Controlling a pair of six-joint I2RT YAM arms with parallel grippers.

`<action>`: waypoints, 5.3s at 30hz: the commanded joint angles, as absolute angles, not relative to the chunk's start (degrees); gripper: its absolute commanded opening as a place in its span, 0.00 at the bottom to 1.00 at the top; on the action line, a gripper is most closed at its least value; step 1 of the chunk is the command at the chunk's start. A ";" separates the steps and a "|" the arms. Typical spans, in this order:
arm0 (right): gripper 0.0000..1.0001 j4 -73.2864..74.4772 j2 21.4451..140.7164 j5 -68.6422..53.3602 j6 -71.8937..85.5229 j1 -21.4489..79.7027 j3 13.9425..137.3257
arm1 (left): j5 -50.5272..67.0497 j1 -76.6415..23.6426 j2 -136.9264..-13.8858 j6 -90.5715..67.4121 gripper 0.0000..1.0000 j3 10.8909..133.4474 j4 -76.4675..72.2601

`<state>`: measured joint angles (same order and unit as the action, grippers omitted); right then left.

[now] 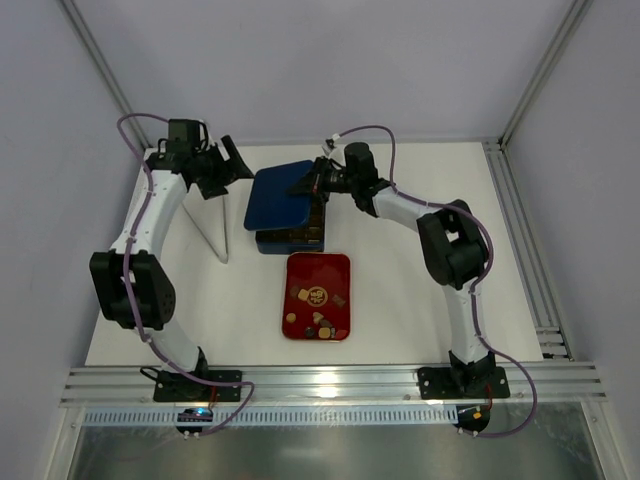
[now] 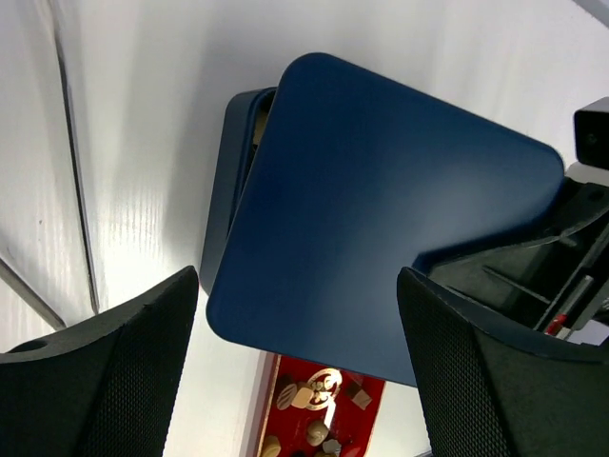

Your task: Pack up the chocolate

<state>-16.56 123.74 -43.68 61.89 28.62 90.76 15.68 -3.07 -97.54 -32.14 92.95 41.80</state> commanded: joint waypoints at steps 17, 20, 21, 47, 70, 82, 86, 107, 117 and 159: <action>0.04 -26.10 128.76 -49.57 65.13 26.19 91.50 | 18.98 -5.62 -101.51 -30.59 0.83 84.73 30.24; 0.04 -26.02 129.28 -49.66 65.04 26.10 91.32 | 19.86 -5.62 -101.86 -30.76 0.82 83.94 29.53; 0.04 -26.10 129.46 -49.66 64.95 26.10 91.32 | 19.95 -5.62 -102.04 -30.94 0.83 83.67 29.18; 0.09 -31.37 129.90 -52.38 68.02 24.87 85.52 | 21.62 -6.68 -105.29 -30.85 0.82 81.47 27.86; 0.30 -39.11 129.02 -53.26 73.21 21.36 79.72 | 21.44 -8.61 -109.69 -31.29 0.82 82.53 27.95; 0.30 -38.67 126.74 -53.70 71.90 18.99 76.29 | 20.57 -10.19 -111.00 -31.82 0.81 84.55 28.39; 0.30 -38.50 126.12 -54.05 71.37 18.11 75.41 | 20.04 -10.46 -111.18 -31.90 0.81 84.73 28.65; 0.32 -25.06 122.17 -52.74 60.30 15.03 74.27 | 18.28 -12.30 -112.32 -31.03 0.81 88.42 31.55; 0.36 -16.54 120.59 -50.19 53.27 14.41 74.71 | 17.32 -12.83 -112.85 -30.41 0.81 89.56 32.69; 0.49 5.27 115.22 -30.59 36.47 20.39 73.39 | 3.34 -18.10 -122.52 -27.86 0.80 100.81 47.99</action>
